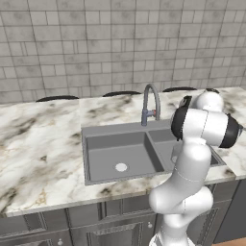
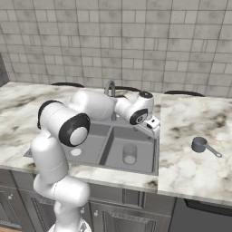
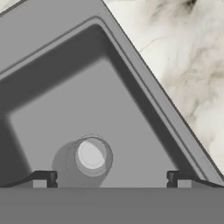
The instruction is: Move any existing items from the left basin to the right basin for drying. Then move the measuring cup from the counter to the left basin of the sink for washing.
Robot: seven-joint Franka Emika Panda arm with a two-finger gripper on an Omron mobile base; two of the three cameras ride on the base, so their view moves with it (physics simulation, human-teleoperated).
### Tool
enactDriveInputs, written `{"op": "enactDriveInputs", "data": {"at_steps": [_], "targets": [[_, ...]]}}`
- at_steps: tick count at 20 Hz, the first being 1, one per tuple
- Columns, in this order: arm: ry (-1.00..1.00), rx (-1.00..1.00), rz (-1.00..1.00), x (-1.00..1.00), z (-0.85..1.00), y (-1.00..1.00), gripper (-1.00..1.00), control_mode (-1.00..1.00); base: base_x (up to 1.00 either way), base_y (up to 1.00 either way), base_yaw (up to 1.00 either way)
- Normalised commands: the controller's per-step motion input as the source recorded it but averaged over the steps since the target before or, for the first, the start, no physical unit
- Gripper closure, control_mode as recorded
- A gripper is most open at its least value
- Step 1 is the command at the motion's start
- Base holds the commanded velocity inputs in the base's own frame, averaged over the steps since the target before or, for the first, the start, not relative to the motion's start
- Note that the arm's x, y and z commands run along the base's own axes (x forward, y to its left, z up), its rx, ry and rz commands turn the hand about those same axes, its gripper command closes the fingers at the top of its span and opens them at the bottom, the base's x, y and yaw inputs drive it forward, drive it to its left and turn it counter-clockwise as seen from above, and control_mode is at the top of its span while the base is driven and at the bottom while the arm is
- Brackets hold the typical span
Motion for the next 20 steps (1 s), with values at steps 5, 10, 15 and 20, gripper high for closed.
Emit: {"op": "enactDriveInputs", "data": {"at_steps": [5,10,15,20], "targets": [[-0.01,-0.02,0.00,-0.08,0.22,-0.26,-1.00,-1.00,0.00,0.00,0.00],[-0.01,-0.01,0.00,-0.12,0.18,-0.30,-1.00,-1.00,0.00,0.00,0.00],[-0.02,-0.01,0.00,-0.13,0.21,-0.29,-1.00,-1.00,0.00,0.00,0.00],[-0.04,-0.02,0.00,-0.16,0.20,-0.31,-1.00,-1.00,0.00,0.00,0.00]]}}
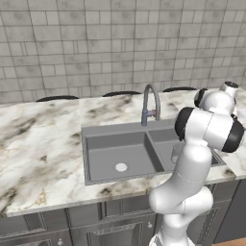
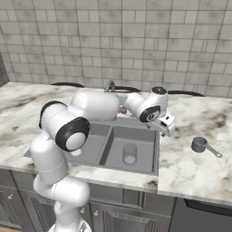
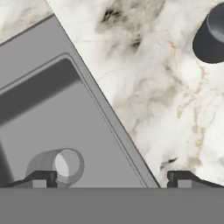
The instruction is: Move any existing items from the left basin to the right basin for drying. Then move the measuring cup from the counter to the left basin of the sink for washing.
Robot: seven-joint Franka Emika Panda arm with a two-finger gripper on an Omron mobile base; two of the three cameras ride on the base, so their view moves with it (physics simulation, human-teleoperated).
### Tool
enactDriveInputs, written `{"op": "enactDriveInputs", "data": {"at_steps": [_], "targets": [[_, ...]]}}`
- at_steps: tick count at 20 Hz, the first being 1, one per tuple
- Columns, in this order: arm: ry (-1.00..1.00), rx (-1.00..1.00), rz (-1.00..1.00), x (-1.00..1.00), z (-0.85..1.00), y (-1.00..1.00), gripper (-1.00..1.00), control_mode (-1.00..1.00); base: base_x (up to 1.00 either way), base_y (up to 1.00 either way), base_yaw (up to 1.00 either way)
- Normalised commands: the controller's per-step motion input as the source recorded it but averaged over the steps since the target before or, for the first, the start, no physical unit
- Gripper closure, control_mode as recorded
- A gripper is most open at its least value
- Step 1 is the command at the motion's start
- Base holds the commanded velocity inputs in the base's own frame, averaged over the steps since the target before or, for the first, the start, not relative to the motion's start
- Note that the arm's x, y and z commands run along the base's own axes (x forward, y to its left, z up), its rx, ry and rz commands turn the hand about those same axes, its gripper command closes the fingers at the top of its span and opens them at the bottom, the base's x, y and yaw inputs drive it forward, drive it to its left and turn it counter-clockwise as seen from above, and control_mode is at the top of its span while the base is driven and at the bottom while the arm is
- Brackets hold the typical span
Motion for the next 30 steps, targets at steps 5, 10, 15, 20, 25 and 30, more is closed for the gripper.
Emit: {"op": "enactDriveInputs", "data": {"at_steps": [5,10,15,20,25,30], "targets": [[-0.05,-0.05,0.00,-0.12,0.16,-0.35,-1.00,-1.00,0.00,0.00,0.00],[-0.06,-0.06,0.00,-0.11,0.10,-0.41,-1.00,-1.00,0.00,0.00,0.00],[-0.06,-0.04,0.00,-0.03,0.10,-0.33,-1.00,-1.00,0.00,0.00,0.00],[-0.06,-0.01,0.00,-0.01,0.07,-0.30,-1.00,-1.00,0.00,0.00,0.00],[-0.02,0.00,0.00,0.00,0.00,-0.27,-1.00,-1.00,0.00,0.00,0.00],[0.00,0.00,0.00,0.02,0.00,-0.17,-1.00,-1.00,0.00,0.00,0.00]]}}
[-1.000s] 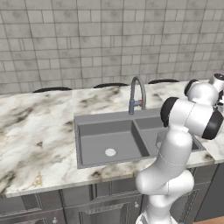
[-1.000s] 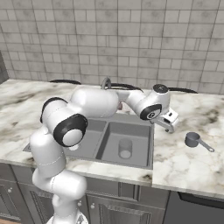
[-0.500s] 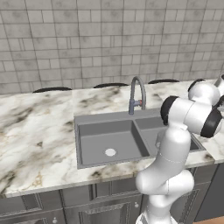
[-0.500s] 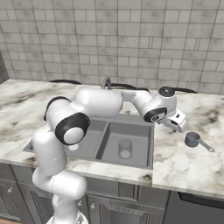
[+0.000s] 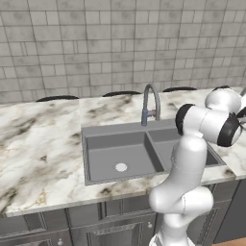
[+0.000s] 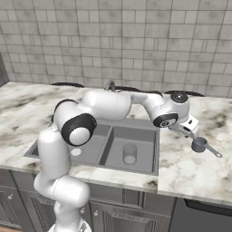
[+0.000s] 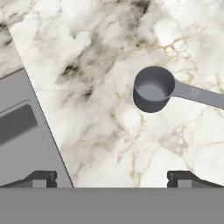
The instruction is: Move any existing items from the left basin to the right basin for drying. Then move the measuring cup from the counter to the left basin of the sink for washing.
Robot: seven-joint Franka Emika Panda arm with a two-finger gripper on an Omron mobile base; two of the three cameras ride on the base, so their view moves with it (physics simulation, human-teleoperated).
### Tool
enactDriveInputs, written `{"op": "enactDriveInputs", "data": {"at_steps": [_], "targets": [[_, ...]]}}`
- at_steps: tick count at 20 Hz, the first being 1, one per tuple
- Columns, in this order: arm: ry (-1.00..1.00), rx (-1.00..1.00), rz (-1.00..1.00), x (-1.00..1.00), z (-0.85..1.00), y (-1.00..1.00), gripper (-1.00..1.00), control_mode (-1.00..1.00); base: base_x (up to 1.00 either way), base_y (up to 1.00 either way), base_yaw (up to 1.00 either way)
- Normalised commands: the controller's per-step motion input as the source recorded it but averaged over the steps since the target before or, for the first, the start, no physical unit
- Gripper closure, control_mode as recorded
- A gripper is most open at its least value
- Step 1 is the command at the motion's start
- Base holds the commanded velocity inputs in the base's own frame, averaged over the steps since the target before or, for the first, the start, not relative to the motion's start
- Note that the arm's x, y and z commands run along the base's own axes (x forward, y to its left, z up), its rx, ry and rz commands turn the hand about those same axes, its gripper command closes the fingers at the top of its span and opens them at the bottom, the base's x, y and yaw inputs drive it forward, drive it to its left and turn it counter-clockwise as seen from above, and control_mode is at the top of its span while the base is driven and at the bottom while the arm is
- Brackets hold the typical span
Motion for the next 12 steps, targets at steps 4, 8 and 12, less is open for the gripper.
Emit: {"op": "enactDriveInputs", "data": {"at_steps": [4,8,12], "targets": [[0.01,0.00,0.00,0.03,0.00,-0.17,-1.00,-1.00,0.00,0.00,0.00],[0.00,0.00,0.00,0.06,0.00,-0.17,-1.00,-1.00,0.00,0.00,0.00],[0.00,0.00,0.00,0.11,0.00,-0.17,-1.00,-1.00,0.00,0.00,0.00]]}}
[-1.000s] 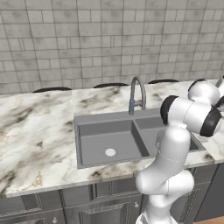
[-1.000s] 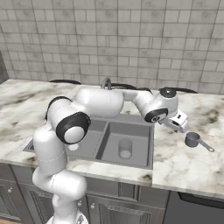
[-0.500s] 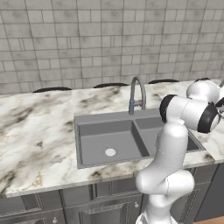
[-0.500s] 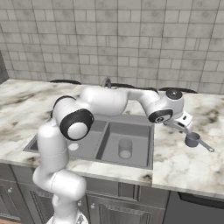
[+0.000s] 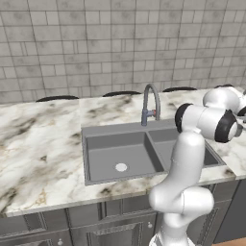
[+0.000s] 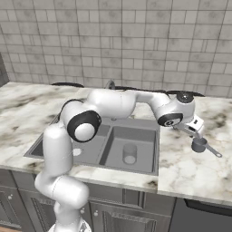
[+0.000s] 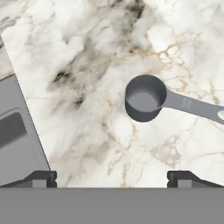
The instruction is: Move any existing items from the left basin to the right basin for drying. Then move the measuring cup from the counter to the left basin of the sink for washing.
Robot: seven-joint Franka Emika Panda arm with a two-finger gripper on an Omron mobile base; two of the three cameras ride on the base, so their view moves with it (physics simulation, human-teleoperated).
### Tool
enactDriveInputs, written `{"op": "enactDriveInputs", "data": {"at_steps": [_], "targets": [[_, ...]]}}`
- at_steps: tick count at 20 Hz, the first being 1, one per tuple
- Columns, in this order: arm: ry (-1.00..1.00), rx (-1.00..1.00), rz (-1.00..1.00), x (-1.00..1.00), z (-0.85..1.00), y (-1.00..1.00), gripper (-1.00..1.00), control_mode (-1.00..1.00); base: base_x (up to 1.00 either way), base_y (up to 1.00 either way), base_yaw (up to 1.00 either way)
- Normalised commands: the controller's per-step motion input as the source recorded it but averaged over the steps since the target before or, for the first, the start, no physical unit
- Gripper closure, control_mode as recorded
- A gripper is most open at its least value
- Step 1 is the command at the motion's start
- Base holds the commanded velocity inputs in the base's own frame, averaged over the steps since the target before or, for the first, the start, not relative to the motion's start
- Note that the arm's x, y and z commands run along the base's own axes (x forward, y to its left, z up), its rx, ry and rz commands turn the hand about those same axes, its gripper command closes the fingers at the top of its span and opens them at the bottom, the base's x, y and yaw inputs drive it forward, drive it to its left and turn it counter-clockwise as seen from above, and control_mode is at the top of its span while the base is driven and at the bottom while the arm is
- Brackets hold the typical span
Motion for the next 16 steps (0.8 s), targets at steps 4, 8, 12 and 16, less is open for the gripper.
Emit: {"op": "enactDriveInputs", "data": {"at_steps": [4,8,12,16], "targets": [[0.00,0.00,0.00,0.18,-0.01,-0.10,-1.00,-1.00,0.00,0.00,0.00],[0.00,0.00,0.00,0.19,-0.02,-0.13,-1.00,-1.00,0.00,0.00,0.00],[0.00,0.00,0.00,0.21,-0.05,-0.07,-1.00,-1.00,0.00,0.00,0.00],[0.00,0.00,0.00,0.18,-0.08,-0.11,-1.00,-1.00,0.00,0.00,0.00]]}}
